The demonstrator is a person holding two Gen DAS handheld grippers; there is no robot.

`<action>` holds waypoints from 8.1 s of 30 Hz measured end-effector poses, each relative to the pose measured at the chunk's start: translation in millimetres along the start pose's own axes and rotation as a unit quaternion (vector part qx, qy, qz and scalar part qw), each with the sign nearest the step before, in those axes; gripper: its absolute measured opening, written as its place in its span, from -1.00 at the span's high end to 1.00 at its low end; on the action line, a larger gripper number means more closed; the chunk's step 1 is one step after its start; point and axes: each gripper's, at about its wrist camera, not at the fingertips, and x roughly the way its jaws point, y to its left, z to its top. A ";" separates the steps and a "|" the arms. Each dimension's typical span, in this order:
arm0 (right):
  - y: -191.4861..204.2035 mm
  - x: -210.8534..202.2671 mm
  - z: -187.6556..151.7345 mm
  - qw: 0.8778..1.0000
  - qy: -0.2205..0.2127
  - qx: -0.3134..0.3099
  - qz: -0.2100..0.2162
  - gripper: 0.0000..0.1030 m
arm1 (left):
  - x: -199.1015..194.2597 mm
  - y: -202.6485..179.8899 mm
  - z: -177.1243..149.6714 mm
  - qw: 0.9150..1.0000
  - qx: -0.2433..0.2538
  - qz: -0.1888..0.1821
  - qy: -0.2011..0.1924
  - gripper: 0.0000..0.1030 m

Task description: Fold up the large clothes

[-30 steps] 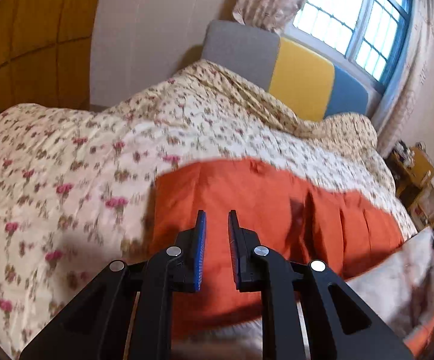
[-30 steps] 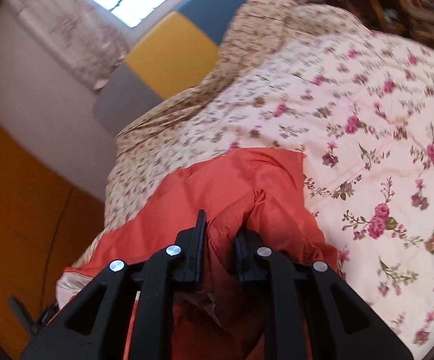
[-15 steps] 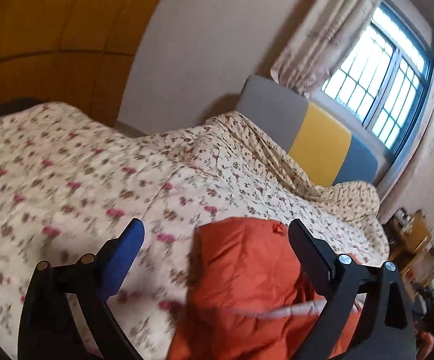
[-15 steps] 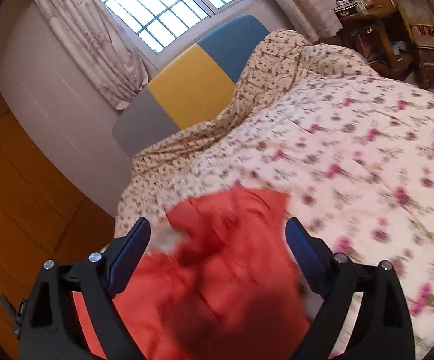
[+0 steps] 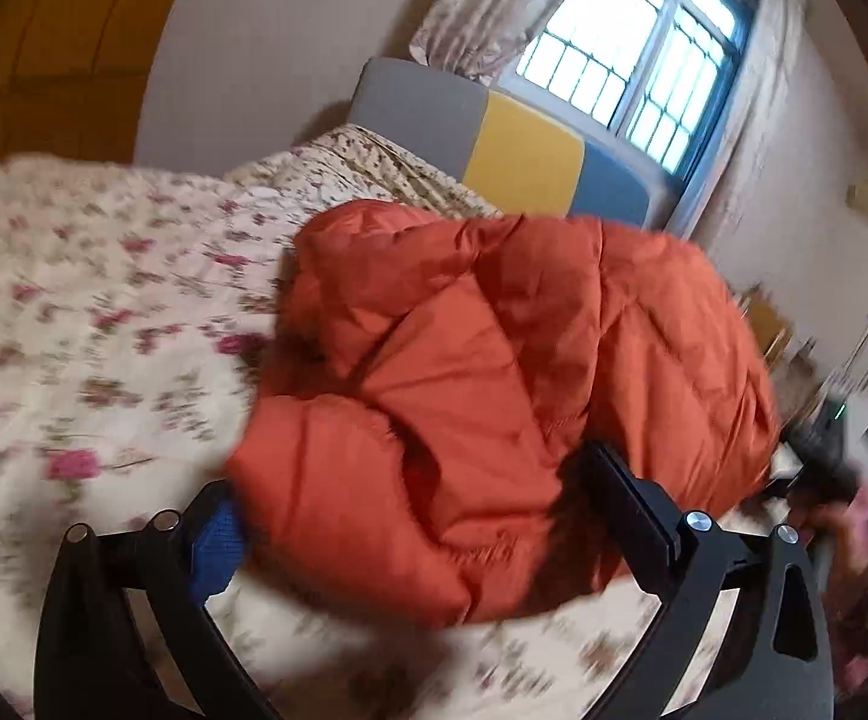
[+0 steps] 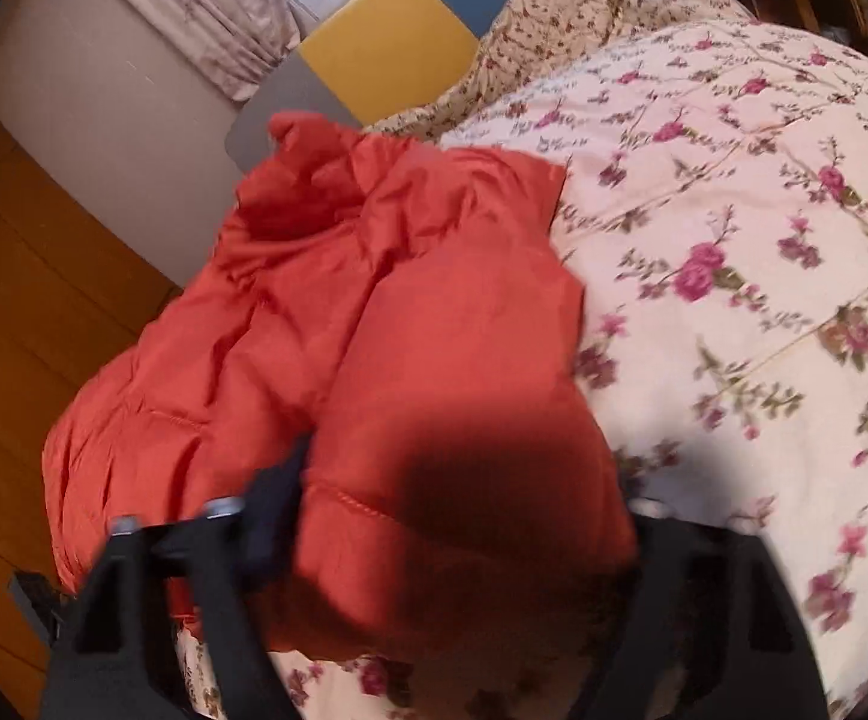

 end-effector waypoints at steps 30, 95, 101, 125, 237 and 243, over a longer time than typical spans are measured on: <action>-1.7 -160.8 -47.2 0.997 -0.019 -0.057 -0.044 -0.62 | -117.5 -17.1 -14.8 0.999 -0.014 -0.047 0.011 -0.77; 119.1 -12.9 11.1 0.967 -0.044 -0.201 -0.148 -0.16 | 41.2 -192.8 58.2 0.978 0.173 0.112 -0.018 -0.87; 112.1 39.7 10.4 0.961 -0.011 -0.227 -0.159 -0.16 | 117.6 -176.0 55.4 0.967 0.199 0.145 0.060 -0.87; 89.1 93.6 9.8 0.965 -0.021 -0.222 -0.135 -0.20 | 160.7 -124.0 40.0 0.985 0.123 0.104 0.058 -0.94; 23.0 -77.1 -113.7 0.975 -0.006 -0.124 -0.184 0.44 | -50.5 -267.4 -11.9 0.968 0.225 -0.063 -0.095 0.63; -2.4 -114.7 -100.4 0.989 -0.051 -0.053 -0.127 0.40 | -31.2 -307.4 -28.9 0.953 0.282 -0.084 -0.069 0.63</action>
